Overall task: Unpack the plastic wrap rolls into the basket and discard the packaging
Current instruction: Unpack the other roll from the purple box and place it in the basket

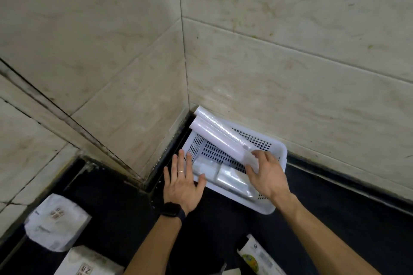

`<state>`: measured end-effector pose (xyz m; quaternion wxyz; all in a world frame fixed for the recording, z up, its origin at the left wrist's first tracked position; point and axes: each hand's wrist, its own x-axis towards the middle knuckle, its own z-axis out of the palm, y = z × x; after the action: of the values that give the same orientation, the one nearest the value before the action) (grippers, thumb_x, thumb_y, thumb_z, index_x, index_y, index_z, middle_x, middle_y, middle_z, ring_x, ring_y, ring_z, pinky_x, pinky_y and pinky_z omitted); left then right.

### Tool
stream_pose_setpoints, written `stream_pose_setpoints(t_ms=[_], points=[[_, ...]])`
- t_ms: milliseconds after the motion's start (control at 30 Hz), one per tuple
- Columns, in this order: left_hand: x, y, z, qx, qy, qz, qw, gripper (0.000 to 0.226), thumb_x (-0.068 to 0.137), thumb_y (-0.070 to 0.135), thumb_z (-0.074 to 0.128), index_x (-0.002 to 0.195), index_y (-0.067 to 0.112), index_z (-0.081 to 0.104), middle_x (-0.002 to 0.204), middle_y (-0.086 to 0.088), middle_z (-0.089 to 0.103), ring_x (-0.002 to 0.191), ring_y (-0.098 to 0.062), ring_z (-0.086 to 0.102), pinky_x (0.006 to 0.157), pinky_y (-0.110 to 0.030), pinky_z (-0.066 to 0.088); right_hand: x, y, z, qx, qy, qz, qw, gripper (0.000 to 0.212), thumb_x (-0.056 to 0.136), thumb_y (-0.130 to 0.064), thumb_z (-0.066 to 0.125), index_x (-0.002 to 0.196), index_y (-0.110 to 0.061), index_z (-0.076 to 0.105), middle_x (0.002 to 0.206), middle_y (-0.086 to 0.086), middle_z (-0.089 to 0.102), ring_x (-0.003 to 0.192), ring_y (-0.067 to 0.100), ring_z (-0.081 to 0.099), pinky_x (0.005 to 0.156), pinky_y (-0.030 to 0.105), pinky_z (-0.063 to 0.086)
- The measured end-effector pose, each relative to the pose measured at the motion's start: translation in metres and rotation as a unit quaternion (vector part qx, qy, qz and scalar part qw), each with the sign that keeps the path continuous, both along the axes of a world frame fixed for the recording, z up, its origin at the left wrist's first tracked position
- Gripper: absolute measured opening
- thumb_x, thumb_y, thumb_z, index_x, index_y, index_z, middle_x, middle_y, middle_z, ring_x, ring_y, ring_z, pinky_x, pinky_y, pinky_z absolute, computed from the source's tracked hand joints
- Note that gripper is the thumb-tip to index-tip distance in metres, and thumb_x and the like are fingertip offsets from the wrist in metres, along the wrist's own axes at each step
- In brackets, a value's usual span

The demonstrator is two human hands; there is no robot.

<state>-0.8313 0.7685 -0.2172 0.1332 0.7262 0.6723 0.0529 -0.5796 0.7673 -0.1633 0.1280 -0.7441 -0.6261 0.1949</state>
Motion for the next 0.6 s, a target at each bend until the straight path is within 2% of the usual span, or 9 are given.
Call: stream_pose_setpoints(t_ms=[133, 267, 367, 467, 600], points=[[0.003, -0.003, -0.001, 0.021, -0.005, 0.007, 1.0, 0.081, 0.094, 0.059, 0.026, 0.155, 0.006, 0.016, 0.163, -0.01, 0.013, 0.15, -0.028, 0.015, 0.116, -0.053, 0.017, -0.012, 0.013, -0.007, -0.061, -0.072, 0.025, 0.995, 0.058, 0.094, -0.042, 0.057, 0.142, -0.016, 0.038, 0.139, 0.009, 0.047, 0.123, 0.031, 0.047, 0.096, 0.046, 0.051], [0.002, -0.003, 0.0, 0.023, 0.0, 0.003, 1.0, 0.082, 0.094, 0.06, 0.026, 0.155, 0.007, 0.013, 0.163, -0.01, 0.011, 0.15, -0.027, 0.012, 0.117, -0.052, 0.013, -0.02, 0.019, -0.017, -0.081, -0.136, 0.021, 0.987, 0.063, 0.092, -0.042, 0.061, 0.142, -0.015, 0.033, 0.136, 0.008, 0.042, 0.12, 0.031, 0.045, 0.089, 0.046, 0.055], [0.002, -0.003, 0.002, 0.013, 0.007, 0.0, 1.0, 0.083, 0.093, 0.061, 0.025, 0.155, 0.007, 0.012, 0.163, -0.009, 0.01, 0.15, -0.028, 0.012, 0.116, -0.053, 0.012, -0.019, 0.022, -0.023, -0.079, -0.181, 0.017, 0.98, 0.056, 0.093, -0.031, 0.06, 0.14, -0.016, 0.033, 0.132, 0.01, 0.045, 0.115, 0.031, 0.047, 0.085, 0.046, 0.056], [0.003, -0.002, 0.004, 0.009, 0.015, -0.003, 1.0, 0.082, 0.094, 0.062, 0.023, 0.155, 0.008, 0.014, 0.163, -0.01, 0.013, 0.149, -0.029, 0.016, 0.116, -0.054, 0.012, -0.015, 0.025, -0.022, -0.078, -0.167, 0.023, 0.983, 0.05, 0.095, -0.021, 0.056, 0.139, -0.015, 0.034, 0.131, 0.011, 0.047, 0.115, 0.032, 0.049, 0.079, 0.044, 0.059], [0.0, 0.003, 0.007, 0.018, 0.063, -0.035, 0.997, 0.075, 0.096, 0.06, 0.013, 0.153, 0.013, 0.026, 0.158, -0.017, 0.027, 0.142, -0.035, 0.034, 0.116, -0.054, 0.012, -0.003, 0.014, -0.012, -0.042, -0.07, 0.015, 0.997, 0.054, 0.094, -0.035, 0.059, 0.142, -0.019, 0.039, 0.135, 0.006, 0.052, 0.116, 0.03, 0.051, 0.09, 0.049, 0.055]])
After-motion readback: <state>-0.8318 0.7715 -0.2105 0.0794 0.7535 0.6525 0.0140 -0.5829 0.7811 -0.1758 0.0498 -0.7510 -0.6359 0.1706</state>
